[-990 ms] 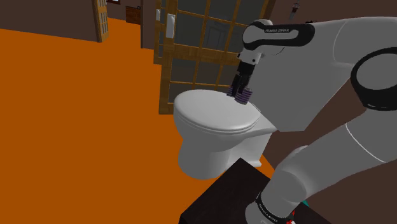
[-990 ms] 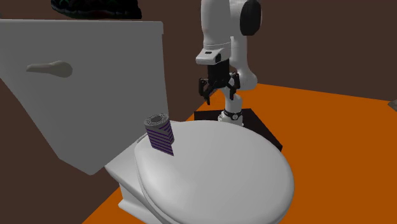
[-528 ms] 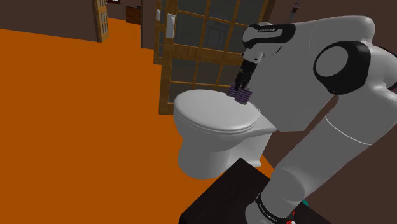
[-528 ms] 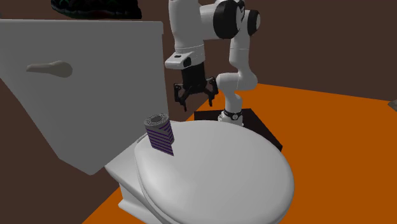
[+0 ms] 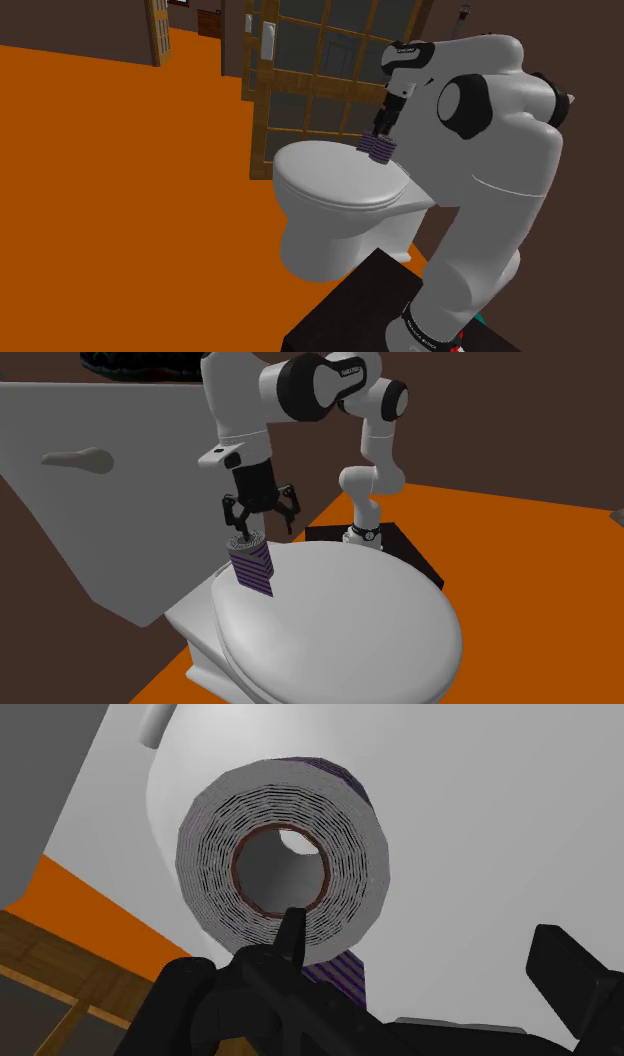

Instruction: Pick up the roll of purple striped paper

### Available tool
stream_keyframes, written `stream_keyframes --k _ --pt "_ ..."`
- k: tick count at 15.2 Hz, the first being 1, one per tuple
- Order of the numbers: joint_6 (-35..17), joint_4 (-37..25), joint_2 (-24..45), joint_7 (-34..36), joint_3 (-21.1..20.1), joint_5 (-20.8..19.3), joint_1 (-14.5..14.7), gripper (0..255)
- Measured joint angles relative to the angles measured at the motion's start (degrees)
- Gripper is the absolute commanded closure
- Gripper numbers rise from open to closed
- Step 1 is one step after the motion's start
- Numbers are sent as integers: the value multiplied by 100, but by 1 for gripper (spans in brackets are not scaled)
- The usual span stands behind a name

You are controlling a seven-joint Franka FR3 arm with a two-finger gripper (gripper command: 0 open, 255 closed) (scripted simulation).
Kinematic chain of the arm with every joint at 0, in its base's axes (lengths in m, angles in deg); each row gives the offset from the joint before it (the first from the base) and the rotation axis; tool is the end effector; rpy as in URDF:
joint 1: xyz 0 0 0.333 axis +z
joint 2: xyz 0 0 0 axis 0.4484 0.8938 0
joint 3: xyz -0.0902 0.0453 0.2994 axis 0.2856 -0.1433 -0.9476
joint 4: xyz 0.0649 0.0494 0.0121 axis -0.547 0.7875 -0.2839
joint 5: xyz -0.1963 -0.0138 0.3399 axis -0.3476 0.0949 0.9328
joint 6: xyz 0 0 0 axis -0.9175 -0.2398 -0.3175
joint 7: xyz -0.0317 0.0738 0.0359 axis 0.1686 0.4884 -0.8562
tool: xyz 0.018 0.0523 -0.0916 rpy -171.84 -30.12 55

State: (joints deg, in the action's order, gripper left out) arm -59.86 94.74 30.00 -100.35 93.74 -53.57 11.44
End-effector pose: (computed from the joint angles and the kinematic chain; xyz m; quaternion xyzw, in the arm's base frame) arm 0.4540 -0.4059 0.5314 -0.9976 -0.0088 -0.0185 0.0662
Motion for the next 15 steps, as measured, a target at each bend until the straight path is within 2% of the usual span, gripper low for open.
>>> stream_keyframes --k 3,4,8,12,13,15 --pt "248 -861 726 -259 52 411 -379 0" --pt "251 -964 845 -310 52 479 -448 0" --pt "-6 -884 929 -419 61 552 -510 0" --pt "-722 -592 869 -457 49 535 -475 0" --pt "-717 -645 922 -484 37 557 -519 255" --pt "-749 -677 933 -520 31 578 -554 255"
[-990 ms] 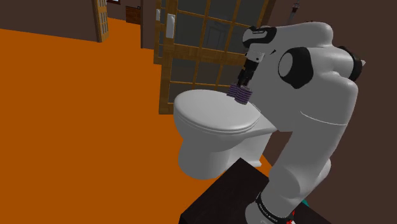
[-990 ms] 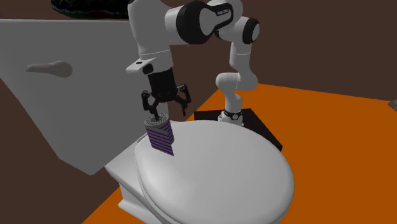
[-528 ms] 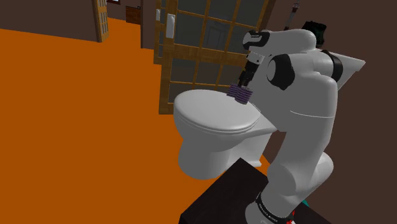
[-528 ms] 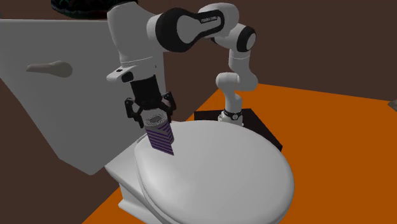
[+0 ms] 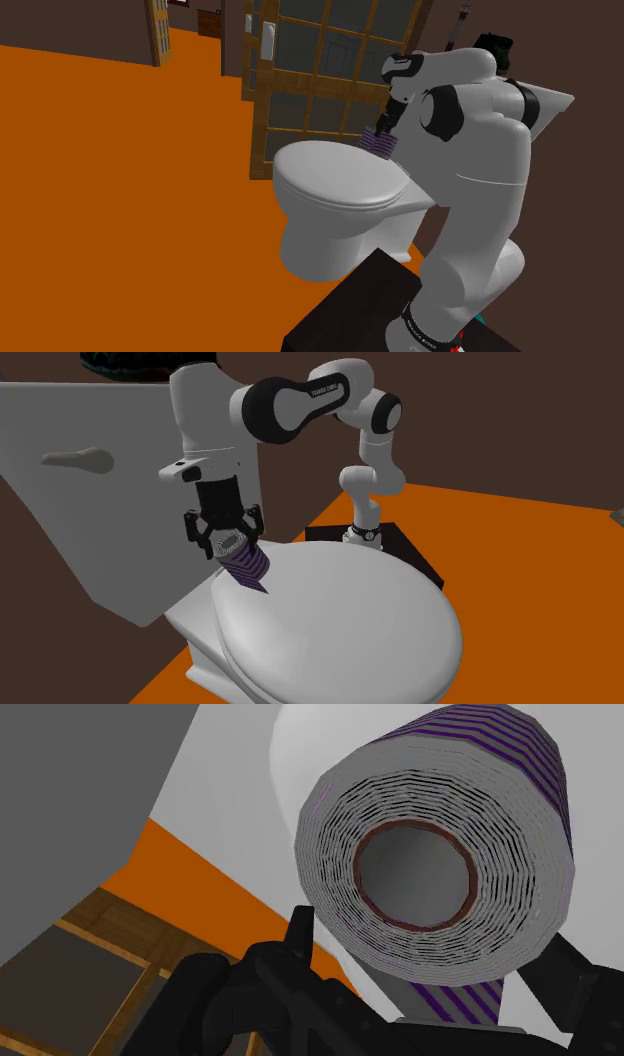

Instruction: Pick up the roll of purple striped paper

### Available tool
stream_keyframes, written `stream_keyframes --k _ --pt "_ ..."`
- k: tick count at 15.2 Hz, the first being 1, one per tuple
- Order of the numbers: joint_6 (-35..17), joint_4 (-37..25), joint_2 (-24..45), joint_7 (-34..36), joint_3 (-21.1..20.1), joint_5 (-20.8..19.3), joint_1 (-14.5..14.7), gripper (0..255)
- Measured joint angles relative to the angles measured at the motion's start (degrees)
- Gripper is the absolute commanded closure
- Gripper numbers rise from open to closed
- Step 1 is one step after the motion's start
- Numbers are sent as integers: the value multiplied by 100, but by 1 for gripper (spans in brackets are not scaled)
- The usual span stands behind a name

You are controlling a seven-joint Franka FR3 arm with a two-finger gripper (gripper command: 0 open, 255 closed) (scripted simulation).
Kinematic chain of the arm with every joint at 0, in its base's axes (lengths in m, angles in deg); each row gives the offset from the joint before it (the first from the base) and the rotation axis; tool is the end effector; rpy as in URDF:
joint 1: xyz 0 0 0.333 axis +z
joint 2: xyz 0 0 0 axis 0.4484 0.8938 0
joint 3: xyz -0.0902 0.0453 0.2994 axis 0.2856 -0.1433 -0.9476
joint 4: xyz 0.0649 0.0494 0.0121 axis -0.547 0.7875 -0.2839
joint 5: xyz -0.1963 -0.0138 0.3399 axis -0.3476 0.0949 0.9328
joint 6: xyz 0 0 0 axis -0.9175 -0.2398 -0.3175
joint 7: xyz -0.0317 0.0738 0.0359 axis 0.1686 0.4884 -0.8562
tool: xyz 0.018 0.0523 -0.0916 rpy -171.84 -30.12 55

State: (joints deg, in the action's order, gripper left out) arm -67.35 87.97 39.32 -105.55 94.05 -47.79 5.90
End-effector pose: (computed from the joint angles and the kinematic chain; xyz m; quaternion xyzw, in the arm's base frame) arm 0.4667 -0.4711 0.5066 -0.9977 0.0020 -0.0631 0.0244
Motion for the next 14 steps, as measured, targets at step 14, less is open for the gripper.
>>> stream_keyframes --k 14 --pt "333 -298 -38 193 -165 -101 -76 255"
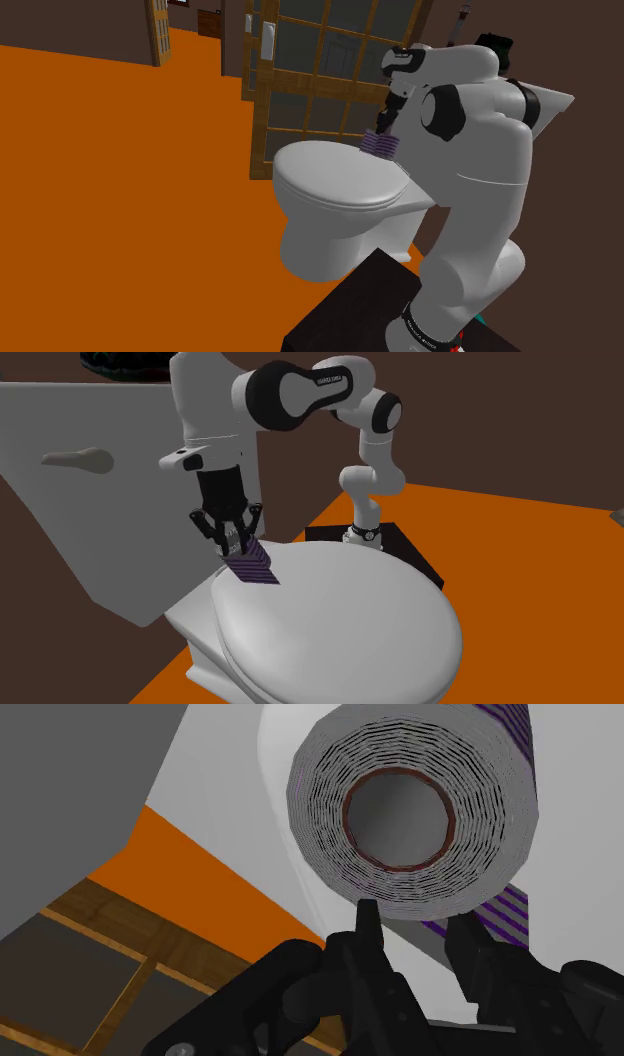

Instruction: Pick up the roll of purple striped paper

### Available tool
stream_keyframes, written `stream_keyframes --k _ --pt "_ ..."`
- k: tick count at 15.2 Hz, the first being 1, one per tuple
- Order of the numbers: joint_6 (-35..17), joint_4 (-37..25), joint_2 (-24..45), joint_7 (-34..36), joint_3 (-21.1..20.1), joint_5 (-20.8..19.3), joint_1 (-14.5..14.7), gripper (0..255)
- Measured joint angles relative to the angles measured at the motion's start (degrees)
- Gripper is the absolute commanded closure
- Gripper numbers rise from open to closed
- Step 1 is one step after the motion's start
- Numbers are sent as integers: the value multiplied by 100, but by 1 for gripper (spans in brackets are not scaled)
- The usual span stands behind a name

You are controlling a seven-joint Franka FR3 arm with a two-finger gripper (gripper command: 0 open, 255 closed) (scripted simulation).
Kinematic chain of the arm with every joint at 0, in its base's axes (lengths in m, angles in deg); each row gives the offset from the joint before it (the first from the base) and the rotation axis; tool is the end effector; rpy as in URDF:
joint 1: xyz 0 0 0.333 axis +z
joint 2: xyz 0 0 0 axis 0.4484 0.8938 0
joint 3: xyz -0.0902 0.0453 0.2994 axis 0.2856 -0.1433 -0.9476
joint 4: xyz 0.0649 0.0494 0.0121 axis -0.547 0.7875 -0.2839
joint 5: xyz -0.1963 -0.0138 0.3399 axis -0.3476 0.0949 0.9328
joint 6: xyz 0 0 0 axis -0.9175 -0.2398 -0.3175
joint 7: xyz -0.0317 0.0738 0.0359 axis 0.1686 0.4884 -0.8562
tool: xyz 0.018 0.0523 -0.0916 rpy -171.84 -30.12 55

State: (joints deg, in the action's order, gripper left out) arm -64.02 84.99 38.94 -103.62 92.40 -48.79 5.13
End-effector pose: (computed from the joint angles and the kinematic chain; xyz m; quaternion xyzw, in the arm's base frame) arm 0.4732 -0.4621 0.5273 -0.9978 0.0024 -0.0595 0.0280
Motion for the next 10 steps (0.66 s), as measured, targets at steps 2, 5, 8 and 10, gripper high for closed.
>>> stream_keyframes --k 2,5,8,10 --pt "526 -166 11 8 -5 -4 -51 255" --pt "903 -411 74 32 -13 9 -103 255" --pt "1178 -708 126 60 -11 29 -158 255" --pt "1345 -942 198 75 -14 61 -209 255"
